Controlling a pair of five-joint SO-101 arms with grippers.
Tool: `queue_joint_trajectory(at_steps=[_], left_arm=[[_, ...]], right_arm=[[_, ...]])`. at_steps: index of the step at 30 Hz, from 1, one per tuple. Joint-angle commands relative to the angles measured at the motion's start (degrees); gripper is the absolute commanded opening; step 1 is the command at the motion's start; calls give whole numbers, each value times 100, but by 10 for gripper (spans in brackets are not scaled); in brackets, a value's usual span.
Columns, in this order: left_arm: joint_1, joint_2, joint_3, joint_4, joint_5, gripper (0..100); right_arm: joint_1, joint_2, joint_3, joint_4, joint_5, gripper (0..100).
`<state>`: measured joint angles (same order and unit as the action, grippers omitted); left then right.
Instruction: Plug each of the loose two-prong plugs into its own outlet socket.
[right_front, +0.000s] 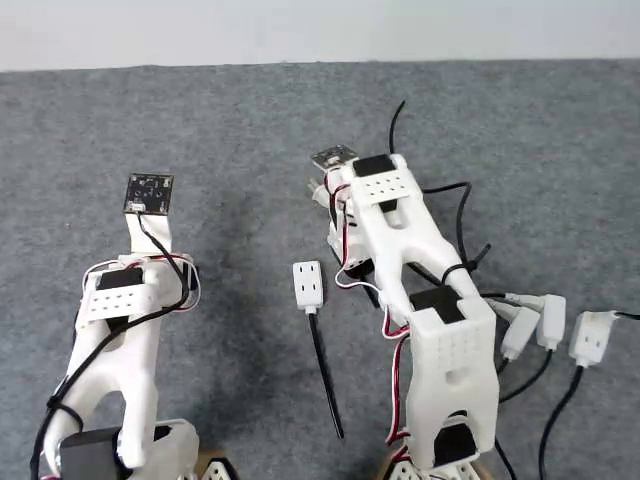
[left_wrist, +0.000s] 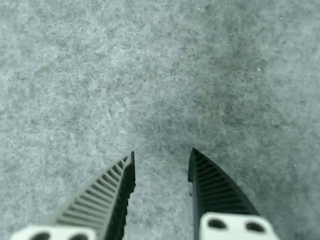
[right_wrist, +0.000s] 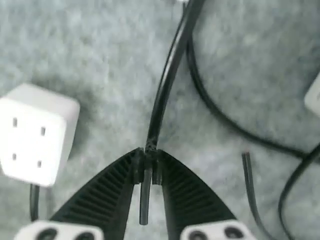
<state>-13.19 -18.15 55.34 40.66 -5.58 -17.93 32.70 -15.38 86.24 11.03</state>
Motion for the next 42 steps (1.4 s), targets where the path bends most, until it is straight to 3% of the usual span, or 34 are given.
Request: queue_joint_trajectory(at_steps=[1,10,18,28,31,36,42], left_arm=[[-35,-26,-22,-114,-53,169],[-35,-26,-22,-123,-53,170],[-44,-26,-31,-123,-53,170],[-44,-26,-31,-123,-53,170],[-44,-26,-31,-123,-53,170],[-53,-26,-31,-123,-53,170],[-53,-26,-31,-123,-53,170]], right_arm=[[-92,-963,-334,488,62,9],[-84,-3143,-334,1604,53,9],[119,-4338,149,1666,-316,9],[22,-2993,-527,1200,-527,9],[40,-2545,-774,1262,-211,13],[13,-1842,-589,1367,-35,91],[-224,-1024,167,154,-1670,87]])
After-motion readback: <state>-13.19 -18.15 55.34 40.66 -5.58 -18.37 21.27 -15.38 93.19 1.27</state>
